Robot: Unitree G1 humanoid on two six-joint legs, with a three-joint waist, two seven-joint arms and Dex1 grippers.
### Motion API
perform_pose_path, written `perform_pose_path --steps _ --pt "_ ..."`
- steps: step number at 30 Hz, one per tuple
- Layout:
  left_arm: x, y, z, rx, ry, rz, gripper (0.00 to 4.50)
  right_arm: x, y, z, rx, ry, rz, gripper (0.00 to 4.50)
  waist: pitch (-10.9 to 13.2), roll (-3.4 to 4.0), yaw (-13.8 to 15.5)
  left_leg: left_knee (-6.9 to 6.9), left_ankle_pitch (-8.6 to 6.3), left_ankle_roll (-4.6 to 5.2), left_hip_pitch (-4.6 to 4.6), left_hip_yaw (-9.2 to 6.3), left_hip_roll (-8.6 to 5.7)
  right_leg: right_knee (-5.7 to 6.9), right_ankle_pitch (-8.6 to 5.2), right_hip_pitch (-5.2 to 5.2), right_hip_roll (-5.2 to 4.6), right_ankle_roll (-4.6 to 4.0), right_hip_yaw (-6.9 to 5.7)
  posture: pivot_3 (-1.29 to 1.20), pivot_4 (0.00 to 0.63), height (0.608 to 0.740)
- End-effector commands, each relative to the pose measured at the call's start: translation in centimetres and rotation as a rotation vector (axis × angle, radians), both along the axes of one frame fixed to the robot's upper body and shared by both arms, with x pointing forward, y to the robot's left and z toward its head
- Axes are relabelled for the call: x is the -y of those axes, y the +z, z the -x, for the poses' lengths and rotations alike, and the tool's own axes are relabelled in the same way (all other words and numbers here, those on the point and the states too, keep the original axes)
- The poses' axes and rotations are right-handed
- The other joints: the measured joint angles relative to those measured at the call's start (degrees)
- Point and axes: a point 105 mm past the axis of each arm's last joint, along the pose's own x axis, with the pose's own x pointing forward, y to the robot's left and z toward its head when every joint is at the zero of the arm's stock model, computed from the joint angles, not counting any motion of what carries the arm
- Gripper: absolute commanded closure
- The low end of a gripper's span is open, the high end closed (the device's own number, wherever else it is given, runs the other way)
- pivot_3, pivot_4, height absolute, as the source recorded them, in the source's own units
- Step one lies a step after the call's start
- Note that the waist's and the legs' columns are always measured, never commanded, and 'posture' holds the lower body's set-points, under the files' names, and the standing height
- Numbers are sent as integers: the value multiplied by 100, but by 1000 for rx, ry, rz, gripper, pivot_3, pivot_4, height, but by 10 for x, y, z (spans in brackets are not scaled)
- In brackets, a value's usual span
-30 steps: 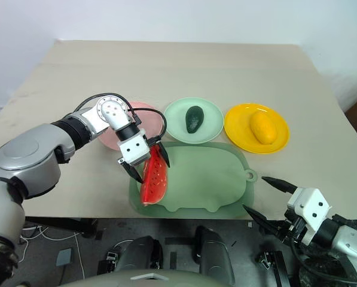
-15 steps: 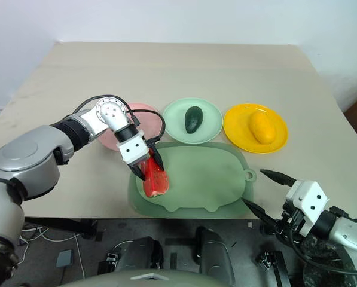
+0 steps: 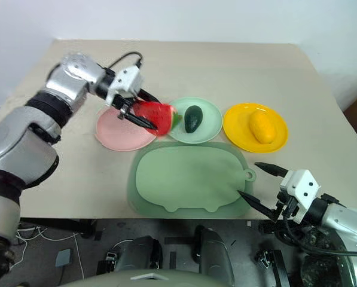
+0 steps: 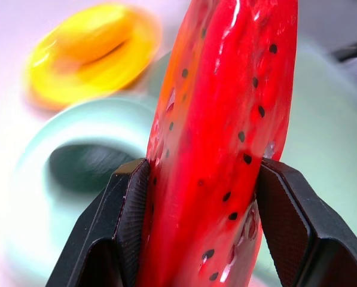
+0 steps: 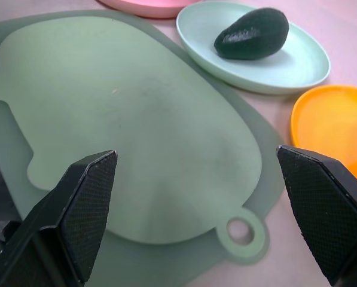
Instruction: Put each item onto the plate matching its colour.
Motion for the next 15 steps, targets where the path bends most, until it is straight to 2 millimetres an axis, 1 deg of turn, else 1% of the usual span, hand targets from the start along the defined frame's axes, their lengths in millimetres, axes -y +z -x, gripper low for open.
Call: perform_pose_path --steps 1,6,10,14,15 --pt "-29 -12 -5 6 91 -66 2097 -2 4 -2 6 22 -7 0 0 0 2 0 0 0 0 0 0 0 4 0 0 6 -1 0 150 733" --pt "-53 -34 -8 14 182 -129 2097 -4 5 -5 6 35 -11 0 0 -1 12 7 0 0 -4 2 0 1 9 1 -5 11 -2 0 150 733" --pt "-62 -40 -15 61 262 -133 2097 -6 7 -7 8 43 -14 0 1 -3 22 10 0 0 -5 1 -3 3 10 2 -12 13 -6 0 150 733" --pt "-67 -41 -22 112 323 -131 2097 -9 7 -9 9 48 -16 0 1 -3 7 9 0 0 -3 2 -4 5 12 2 -12 17 -7 0 150 733" --pt "-68 -41 -23 121 337 -126 1763 -9 7 -9 10 49 -17 0 1 -3 6 9 0 0 -1 3 -4 8 13 2 -12 17 -7 0 150 733"
